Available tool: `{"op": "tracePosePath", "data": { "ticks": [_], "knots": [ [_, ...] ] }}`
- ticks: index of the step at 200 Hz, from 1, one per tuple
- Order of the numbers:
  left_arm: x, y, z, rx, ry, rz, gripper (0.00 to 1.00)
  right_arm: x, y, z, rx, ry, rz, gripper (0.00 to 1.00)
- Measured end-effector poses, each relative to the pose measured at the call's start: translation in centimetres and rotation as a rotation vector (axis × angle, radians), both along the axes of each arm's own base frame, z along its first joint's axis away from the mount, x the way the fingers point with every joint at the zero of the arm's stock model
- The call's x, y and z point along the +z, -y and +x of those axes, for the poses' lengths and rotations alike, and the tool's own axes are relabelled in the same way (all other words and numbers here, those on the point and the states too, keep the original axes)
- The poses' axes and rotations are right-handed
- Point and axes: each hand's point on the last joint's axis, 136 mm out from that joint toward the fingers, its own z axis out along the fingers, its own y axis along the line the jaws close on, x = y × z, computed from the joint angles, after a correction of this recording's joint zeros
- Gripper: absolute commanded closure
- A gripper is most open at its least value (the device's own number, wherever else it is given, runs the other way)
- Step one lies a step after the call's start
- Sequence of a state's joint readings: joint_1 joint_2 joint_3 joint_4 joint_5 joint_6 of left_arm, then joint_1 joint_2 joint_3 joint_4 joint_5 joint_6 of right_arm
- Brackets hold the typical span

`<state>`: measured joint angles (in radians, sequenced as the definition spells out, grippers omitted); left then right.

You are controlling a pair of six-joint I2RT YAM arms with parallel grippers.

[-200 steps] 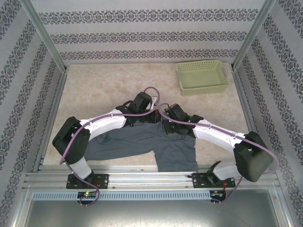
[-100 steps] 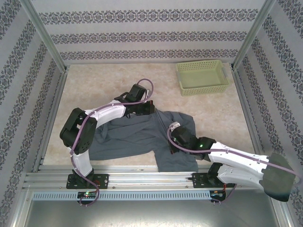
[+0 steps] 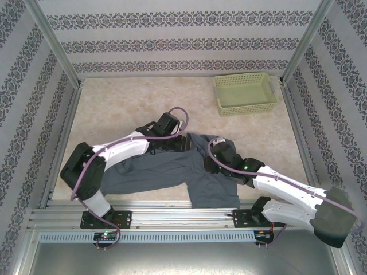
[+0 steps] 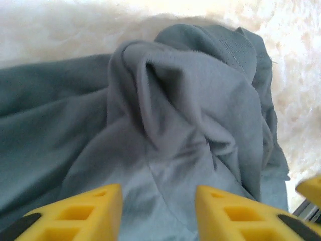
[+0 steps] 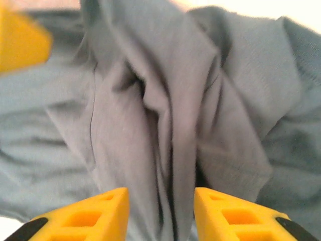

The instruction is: Fold the inside-out t-shirt

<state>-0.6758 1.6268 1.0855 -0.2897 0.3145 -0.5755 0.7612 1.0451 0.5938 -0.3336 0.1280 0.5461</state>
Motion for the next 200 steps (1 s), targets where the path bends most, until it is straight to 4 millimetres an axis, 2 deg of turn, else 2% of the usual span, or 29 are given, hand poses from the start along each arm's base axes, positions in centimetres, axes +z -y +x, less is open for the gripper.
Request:
{"op": "tracePosePath", "data": {
  "ticks": [21,37,96,146,168,184,200],
  "knots": [
    [1.7,0.8,-1.1,0.001,0.037,-0.018,0.55,-0.3,0.2,1.5,-0.036,-0.023,0.019,0.63],
    [2.2,1.8,-1.7,0.0,0.038,-0.046,0.57,-1.3,-0.1,2.4,-0.044,-0.059,0.012,0.65],
    [-0.7,2.3,-1.5,0.076,-0.031,-0.065,0.59,-2.1,-2.5,5.1,-0.006,-0.082,0.033,0.68],
    [-0.3,2.9,-0.7,0.116,-0.019,-0.108,0.6,-3.2,-2.4,6.1,-0.011,-0.097,0.023,0.69],
    [-1.0,3.1,-0.5,0.122,-0.029,-0.107,0.6,-3.5,-2.0,6.4,-0.027,-0.106,0.018,0.83],
    [-2.3,3.2,-0.5,0.125,-0.053,-0.091,0.59,-3.7,-1.5,6.8,-0.044,-0.109,0.016,0.94],
    [-3.7,3.2,-0.5,0.131,-0.08,-0.069,0.57,-3.5,-1.1,7.1,-0.063,-0.101,0.03,1.0]
  ]
}}
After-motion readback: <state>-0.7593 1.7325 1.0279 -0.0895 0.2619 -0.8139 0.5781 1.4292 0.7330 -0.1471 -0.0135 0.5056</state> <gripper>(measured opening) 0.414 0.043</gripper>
